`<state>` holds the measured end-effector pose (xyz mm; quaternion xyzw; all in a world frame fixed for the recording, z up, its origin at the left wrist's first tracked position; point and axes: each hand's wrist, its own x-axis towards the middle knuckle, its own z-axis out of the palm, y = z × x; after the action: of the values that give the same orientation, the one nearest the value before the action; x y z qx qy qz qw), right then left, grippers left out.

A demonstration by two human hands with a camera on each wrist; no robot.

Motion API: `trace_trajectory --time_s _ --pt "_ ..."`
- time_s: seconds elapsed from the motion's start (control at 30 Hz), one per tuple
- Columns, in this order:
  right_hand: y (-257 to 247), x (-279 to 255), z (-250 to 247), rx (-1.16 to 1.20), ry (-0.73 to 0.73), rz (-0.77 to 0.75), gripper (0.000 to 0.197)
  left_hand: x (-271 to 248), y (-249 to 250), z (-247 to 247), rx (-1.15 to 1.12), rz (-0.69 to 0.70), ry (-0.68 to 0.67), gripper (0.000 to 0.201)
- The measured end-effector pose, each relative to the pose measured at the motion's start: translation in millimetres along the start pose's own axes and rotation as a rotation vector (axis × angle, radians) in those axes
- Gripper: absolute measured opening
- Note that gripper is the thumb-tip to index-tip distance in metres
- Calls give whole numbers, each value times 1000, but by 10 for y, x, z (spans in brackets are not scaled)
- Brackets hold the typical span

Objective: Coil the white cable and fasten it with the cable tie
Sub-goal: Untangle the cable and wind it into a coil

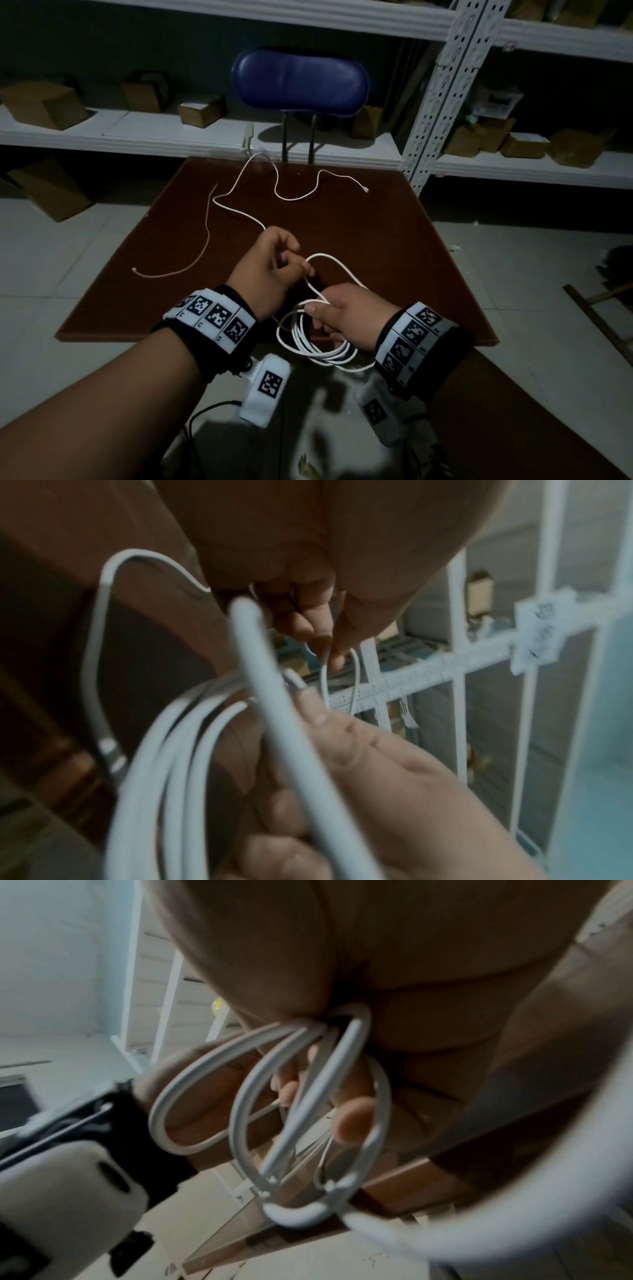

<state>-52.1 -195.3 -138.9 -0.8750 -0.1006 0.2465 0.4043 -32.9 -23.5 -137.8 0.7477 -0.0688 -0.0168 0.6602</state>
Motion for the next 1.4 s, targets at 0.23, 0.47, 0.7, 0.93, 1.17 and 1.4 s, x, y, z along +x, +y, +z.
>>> trace_trajectory --time_s 0.23,0.47,0.7,0.93,1.17,1.4 --pt "-53 -70 -104 -21 -59 -98 32 13 37 -97 274 -31 -97 28" --pt "27 -131 -280 429 -32 -141 32 17 74 -358 520 58 -175 13" --pt "104 -94 -344 446 150 -105 35 0 107 -307 -14 -275 -255 21" --pt "97 -1 -267 448 456 -118 36 -95 105 -100 -317 -420 -216 33" --pt "-33 -12 -199 485 588 -121 33 -85 181 21 -451 -539 -188 97" --pt "4 60 -136 416 644 -119 34 -171 174 103 -520 -329 -185 22"
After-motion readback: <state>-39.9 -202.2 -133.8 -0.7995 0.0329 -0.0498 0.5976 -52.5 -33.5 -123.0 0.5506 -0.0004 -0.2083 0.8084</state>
